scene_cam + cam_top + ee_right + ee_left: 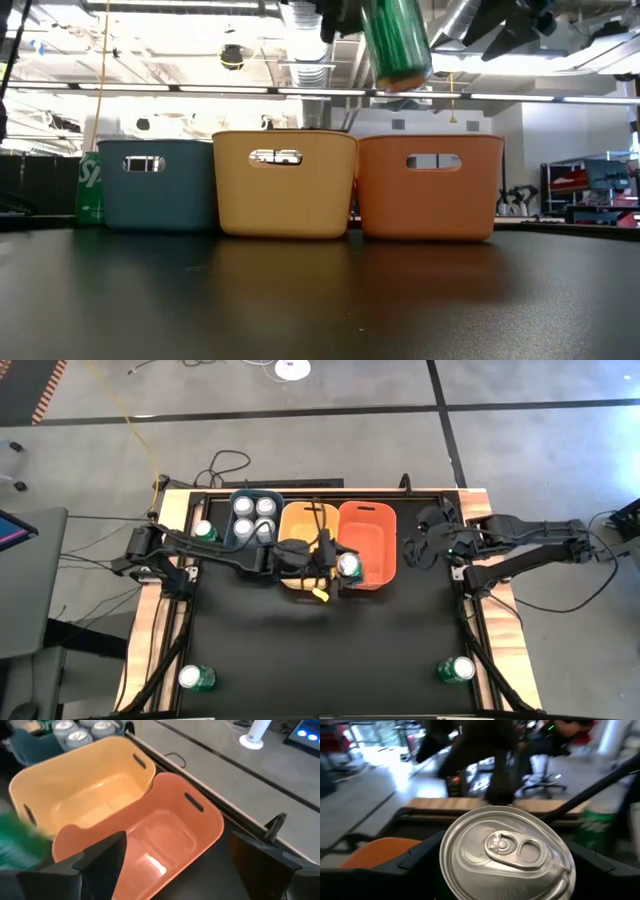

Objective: Sort soda cans
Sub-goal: Put the green soda can into the yellow bin

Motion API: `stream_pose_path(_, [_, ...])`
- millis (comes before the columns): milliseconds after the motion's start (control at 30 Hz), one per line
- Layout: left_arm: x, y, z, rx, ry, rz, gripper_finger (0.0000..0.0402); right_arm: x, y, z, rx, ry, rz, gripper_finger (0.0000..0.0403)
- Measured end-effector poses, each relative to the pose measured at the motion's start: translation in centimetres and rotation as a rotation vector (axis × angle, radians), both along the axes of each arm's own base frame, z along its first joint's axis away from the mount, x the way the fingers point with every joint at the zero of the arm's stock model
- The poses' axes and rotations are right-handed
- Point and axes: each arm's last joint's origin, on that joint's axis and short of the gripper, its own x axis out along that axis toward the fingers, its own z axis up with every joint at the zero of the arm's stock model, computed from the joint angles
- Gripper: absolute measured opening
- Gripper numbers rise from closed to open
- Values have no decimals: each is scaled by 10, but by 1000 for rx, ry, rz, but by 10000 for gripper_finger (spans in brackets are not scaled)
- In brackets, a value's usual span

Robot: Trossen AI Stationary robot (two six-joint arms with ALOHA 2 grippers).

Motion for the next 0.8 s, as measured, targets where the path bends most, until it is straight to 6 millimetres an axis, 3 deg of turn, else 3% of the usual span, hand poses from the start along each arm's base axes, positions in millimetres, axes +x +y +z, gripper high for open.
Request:
stream_pose_path(133, [3, 26, 3, 12, 66, 77, 300, -1, 8, -2, 7, 5, 9, 368])
stream_pose_path(400, [-17, 108, 3, -32, 178, 306, 300, -6, 17, -10, 5, 59, -23, 368])
stream_pose_path(567, [-30, 138, -21, -84, 227, 385, 300, -8, 23, -14, 20, 85, -27, 368])
stream_pose_path(800, [-48, 153, -67, -134, 203, 449, 300, -7, 29, -16, 20, 91, -14, 368])
